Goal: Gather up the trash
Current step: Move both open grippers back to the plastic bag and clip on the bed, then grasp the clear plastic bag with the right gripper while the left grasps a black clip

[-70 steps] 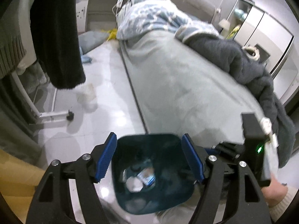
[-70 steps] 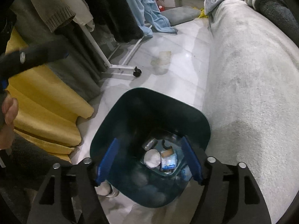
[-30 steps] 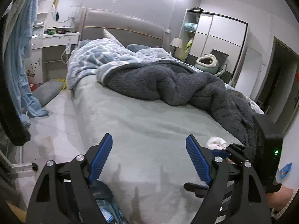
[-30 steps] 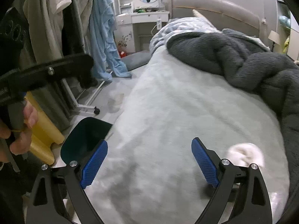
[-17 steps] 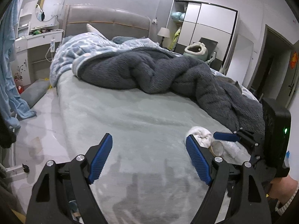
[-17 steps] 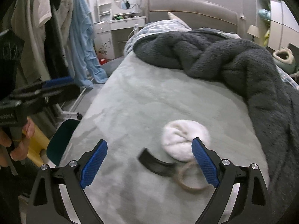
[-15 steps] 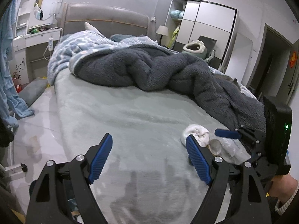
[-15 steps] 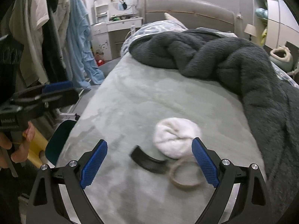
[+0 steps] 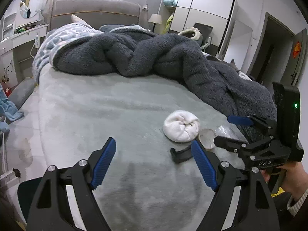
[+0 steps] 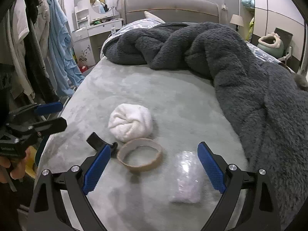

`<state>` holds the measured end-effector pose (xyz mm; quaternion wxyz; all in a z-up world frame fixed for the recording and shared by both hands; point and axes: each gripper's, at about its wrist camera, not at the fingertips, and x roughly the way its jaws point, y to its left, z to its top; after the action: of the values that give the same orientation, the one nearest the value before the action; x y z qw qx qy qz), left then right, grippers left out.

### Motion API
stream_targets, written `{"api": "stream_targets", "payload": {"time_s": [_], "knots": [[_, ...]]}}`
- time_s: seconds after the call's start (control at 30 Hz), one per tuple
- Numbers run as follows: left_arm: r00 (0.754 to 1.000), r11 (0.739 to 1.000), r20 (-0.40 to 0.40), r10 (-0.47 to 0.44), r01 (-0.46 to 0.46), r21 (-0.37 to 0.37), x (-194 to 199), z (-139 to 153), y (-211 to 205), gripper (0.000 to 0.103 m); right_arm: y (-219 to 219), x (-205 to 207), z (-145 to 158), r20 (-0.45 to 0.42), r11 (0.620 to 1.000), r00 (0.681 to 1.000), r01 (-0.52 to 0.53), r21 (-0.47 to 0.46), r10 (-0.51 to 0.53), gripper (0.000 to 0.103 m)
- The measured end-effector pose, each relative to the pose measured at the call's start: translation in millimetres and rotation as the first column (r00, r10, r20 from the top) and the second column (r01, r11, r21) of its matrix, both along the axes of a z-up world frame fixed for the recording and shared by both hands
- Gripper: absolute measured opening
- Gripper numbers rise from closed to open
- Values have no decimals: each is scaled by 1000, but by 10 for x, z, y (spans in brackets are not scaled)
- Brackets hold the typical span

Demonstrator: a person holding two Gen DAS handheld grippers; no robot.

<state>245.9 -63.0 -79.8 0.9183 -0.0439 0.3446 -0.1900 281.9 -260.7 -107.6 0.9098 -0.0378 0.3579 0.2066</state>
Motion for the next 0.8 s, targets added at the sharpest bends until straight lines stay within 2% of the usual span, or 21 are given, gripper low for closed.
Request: {"api": "stream_targets", "payload": {"time_s": [0.07,0.33,0.47,0.6,0.8], "knots": [[1000,1000,-6,-8,8,4,18,-27,-51,81,-45,0,-8,-3,1000,1000,8,0,-8,93],[997,999,-64,-45,45,-3,89,-171,-252,65,-227,36,-161,-45,999,998,36,-10,-36,93],[995,999,-87,-54,54,-7,117,-232,-317,57,-173,14,-243,-56,998,998,18,-54,-21,89],[990,998,-131,-60,59,-14,172,-321,-379,46,-248,29,-290,-70,997,997,36,-70,-41,70],[982,998,-177,-60,56,-29,241,-424,-406,29,-290,31,-319,-106,998,994,34,-47,-39,51]]}}
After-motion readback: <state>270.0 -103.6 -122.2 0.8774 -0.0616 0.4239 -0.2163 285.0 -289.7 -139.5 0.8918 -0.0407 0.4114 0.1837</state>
